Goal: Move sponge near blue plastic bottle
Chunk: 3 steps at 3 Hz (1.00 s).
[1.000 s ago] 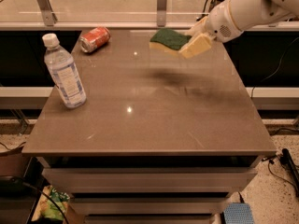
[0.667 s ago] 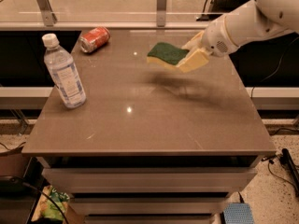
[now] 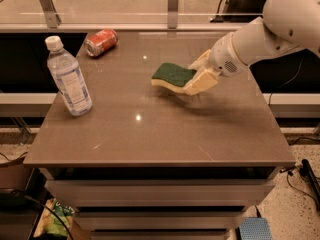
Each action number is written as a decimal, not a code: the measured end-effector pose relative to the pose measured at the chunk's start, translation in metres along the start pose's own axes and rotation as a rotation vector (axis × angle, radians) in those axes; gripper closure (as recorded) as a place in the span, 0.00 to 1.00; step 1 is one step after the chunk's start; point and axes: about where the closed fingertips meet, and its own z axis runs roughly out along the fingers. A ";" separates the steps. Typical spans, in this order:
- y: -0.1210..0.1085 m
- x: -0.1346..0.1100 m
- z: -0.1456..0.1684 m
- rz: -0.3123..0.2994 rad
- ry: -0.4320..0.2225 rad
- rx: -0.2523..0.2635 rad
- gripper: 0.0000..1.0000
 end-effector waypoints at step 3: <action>0.054 -0.027 0.045 -0.085 0.047 -0.120 1.00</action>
Offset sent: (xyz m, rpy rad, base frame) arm -0.0282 0.0424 -0.0142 -0.0666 0.0545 0.1023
